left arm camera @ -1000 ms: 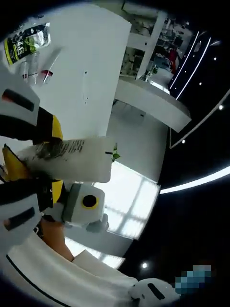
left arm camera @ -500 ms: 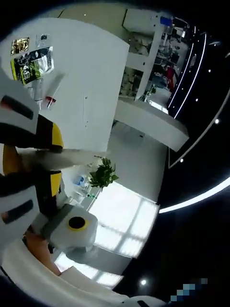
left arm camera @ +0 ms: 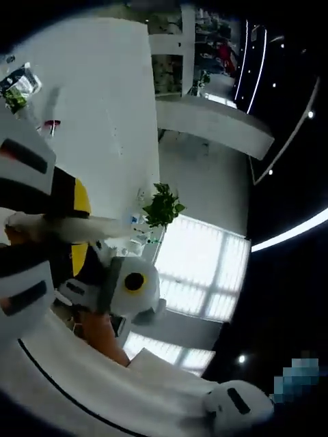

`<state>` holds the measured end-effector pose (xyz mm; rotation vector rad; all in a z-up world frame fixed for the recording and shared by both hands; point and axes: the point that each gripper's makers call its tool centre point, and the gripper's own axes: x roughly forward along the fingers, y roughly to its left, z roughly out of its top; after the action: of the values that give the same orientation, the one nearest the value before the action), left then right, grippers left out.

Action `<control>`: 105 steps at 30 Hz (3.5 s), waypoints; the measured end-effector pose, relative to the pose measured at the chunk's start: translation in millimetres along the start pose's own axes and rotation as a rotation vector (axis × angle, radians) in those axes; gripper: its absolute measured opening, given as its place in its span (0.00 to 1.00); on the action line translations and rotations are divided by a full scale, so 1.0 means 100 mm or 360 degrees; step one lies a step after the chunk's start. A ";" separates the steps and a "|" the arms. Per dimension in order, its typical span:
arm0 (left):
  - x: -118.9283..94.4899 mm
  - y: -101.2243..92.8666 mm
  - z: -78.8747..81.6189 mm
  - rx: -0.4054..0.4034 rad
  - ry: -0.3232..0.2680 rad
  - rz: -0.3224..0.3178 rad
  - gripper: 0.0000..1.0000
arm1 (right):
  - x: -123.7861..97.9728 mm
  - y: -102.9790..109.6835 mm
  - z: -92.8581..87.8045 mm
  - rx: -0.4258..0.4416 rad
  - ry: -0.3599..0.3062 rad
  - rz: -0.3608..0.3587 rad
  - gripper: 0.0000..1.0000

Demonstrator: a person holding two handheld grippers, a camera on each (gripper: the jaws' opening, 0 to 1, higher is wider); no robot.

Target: Arrange the skincare products in the storage area until every visible bottle or jar stands upright without overlapping.

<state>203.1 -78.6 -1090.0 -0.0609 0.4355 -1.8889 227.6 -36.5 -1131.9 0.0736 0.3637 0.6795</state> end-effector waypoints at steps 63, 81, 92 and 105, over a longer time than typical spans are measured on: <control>-0.42 0.24 -0.68 -0.0061 0.0101 0.0096 0.11 | 0.15 0.12 0.04 -0.0095 0.0128 0.0227 0.46; -0.10 0.10 -1.05 0.0174 0.0453 -0.0113 0.12 | 0.05 0.26 -0.21 -0.0464 0.0592 0.0335 0.03; 0.52 0.01 -1.27 0.0167 0.0429 -0.0056 0.15 | -0.36 0.09 -0.64 -0.0622 0.0923 0.0311 0.00; -0.27 0.48 -1.43 0.0110 0.0530 0.0272 0.18 | 0.07 -0.02 -0.56 -0.0727 0.0985 0.0275 0.00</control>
<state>219.5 -29.7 -1234.4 0.3315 0.5814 -1.7461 214.3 -36.4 -1186.4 -0.5568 0.7910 0.9377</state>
